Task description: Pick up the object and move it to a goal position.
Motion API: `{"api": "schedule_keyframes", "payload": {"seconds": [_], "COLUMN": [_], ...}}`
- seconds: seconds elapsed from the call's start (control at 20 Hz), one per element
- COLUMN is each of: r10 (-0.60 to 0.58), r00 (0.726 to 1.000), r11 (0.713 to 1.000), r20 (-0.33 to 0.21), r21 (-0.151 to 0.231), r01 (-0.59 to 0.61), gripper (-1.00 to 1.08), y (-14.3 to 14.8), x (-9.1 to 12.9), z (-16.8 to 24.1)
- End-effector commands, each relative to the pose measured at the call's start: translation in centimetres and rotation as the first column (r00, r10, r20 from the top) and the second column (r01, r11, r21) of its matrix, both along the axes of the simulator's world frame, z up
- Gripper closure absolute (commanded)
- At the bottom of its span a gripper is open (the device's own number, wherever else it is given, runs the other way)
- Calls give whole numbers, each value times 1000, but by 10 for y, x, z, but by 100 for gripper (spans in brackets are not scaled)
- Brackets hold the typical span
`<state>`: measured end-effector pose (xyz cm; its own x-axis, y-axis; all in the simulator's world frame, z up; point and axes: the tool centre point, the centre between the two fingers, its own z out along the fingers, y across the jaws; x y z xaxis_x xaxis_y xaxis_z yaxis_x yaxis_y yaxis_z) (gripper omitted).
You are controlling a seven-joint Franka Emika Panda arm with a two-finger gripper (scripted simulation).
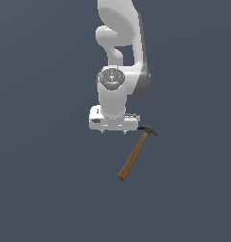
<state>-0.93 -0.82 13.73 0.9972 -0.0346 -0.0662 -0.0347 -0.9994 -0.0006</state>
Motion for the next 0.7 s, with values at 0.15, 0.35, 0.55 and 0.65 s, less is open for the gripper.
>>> {"api": "schedule_keyframes", "payload": {"seconds": [0.15, 0.35, 0.55, 0.65], "r10": [2, 14, 24, 24], "r00": [1000, 1000, 999, 999], "r11": [1000, 1000, 1000, 1000], "r20": [-5, -21, -26, -26], "r21": [-2, -6, -7, -7], "r01": [-2, -15, -24, -24], "gripper": [-92, -92, -92, -92], "y": [-3, -11, -15, -14], "x": [-1, -3, -4, -4], "z": [-2, -6, -7, -7]}}
